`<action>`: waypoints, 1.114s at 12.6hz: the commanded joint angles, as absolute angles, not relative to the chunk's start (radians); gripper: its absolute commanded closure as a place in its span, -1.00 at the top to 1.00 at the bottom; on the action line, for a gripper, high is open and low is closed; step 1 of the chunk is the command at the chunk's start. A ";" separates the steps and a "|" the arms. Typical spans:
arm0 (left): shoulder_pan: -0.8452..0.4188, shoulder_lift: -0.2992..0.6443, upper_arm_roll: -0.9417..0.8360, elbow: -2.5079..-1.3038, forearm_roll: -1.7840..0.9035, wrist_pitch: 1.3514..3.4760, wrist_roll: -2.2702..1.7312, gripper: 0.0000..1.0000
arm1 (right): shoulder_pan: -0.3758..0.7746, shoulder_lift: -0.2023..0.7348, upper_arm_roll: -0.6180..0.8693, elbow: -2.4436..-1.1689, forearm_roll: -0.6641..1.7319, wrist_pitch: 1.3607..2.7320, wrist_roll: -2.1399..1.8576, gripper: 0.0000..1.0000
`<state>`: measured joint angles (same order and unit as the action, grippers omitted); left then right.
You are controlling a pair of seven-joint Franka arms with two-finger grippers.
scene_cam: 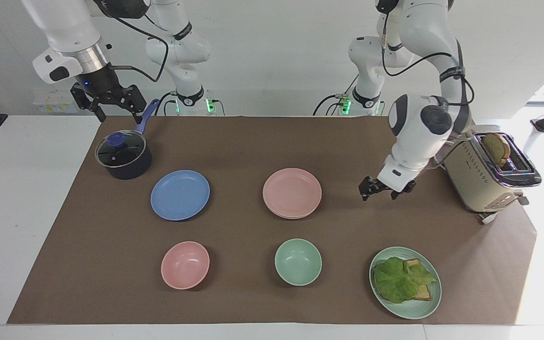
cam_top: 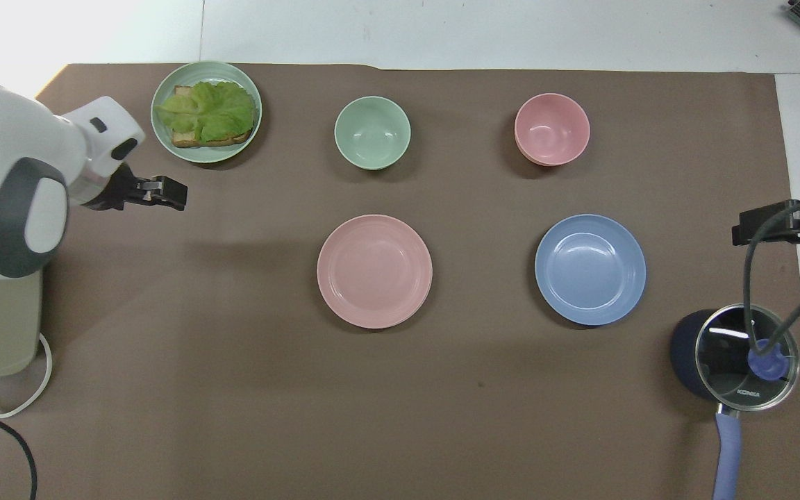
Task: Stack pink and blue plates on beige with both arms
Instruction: 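Return the left gripper to rest while the right gripper reaches the blue plate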
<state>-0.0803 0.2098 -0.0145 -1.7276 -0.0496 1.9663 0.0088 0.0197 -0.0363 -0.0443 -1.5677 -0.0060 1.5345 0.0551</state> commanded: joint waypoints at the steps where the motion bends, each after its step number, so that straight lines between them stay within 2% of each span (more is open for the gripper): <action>1: -0.014 0.118 -0.026 -1.689 -0.023 1.887 0.051 1.00 | 0.017 -0.043 -0.044 -1.569 -0.008 1.535 0.058 1.00; 4: -0.012 0.084 -0.026 -1.617 -0.023 1.792 0.048 1.00 | 0.014 -0.049 -0.048 -1.595 -0.006 1.601 0.060 1.00; 6: -0.017 0.066 -0.028 -1.615 -0.025 1.781 0.048 1.00 | 0.014 -0.051 -0.049 -1.623 -0.006 1.631 0.061 1.00; 11: -0.009 0.066 -0.025 -1.617 -0.025 1.781 0.048 1.00 | 0.015 -0.032 -0.048 -1.753 -0.008 1.773 0.058 1.00; 14: -0.015 0.066 -0.026 -1.617 -0.025 1.782 0.048 1.00 | 0.015 -0.005 -0.048 -1.868 -0.008 1.911 0.051 1.00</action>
